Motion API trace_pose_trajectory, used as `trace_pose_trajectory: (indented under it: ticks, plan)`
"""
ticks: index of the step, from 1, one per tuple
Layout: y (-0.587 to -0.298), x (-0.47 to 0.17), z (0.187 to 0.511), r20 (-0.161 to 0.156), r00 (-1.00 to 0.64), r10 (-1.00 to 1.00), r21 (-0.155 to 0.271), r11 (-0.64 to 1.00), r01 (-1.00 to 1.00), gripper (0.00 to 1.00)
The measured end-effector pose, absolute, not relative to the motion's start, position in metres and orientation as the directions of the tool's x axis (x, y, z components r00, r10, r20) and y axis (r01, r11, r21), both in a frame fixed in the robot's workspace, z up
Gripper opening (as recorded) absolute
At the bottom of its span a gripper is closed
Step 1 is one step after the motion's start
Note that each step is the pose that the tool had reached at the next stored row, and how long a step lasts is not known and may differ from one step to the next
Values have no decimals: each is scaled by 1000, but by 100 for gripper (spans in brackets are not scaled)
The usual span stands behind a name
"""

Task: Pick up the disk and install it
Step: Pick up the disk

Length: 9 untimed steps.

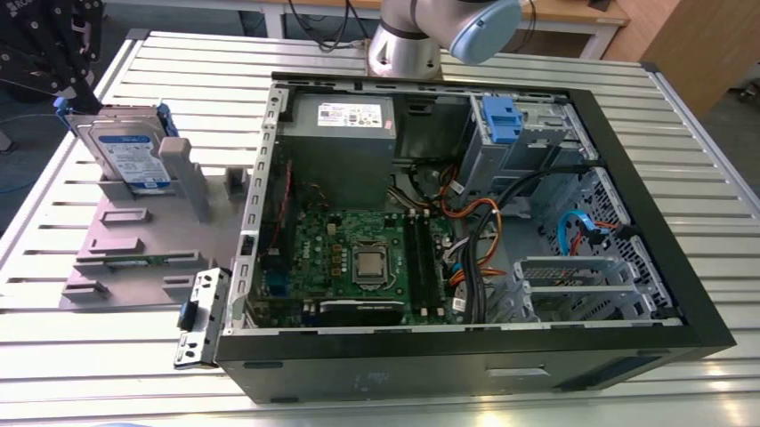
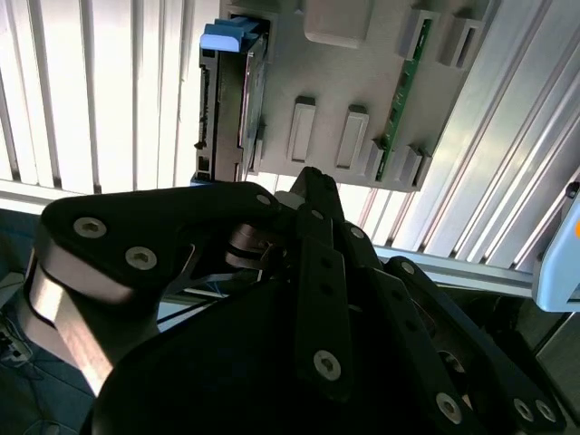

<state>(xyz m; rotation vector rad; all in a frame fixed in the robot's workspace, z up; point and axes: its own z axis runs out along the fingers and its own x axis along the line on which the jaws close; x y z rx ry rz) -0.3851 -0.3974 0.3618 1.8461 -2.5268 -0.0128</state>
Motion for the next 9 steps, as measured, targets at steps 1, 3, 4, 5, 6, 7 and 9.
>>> trace_pose_trajectory:
  ticks: [1, 3, 4, 5, 6, 7, 9]
  plan:
    - [-397, -385, 362, 5, -303, -953, 14, 303, -953, 11]
    - [-397, -385, 362, 5, -301, -954, 14, 301, -953, 11]
    - [-397, -385, 362, 5, -300, -954, 14, 300, -954, 11]
    - [-397, -385, 362, 5, -299, -954, 14, 299, -954, 11]
    - [-397, -385, 362, 5, -298, -954, 14, 299, -954, 11]
    - [-397, -385, 362, 5, -298, -955, 14, 298, -955, 11]
    - [-397, -385, 362, 5, -296, -955, 14, 296, -955, 11]
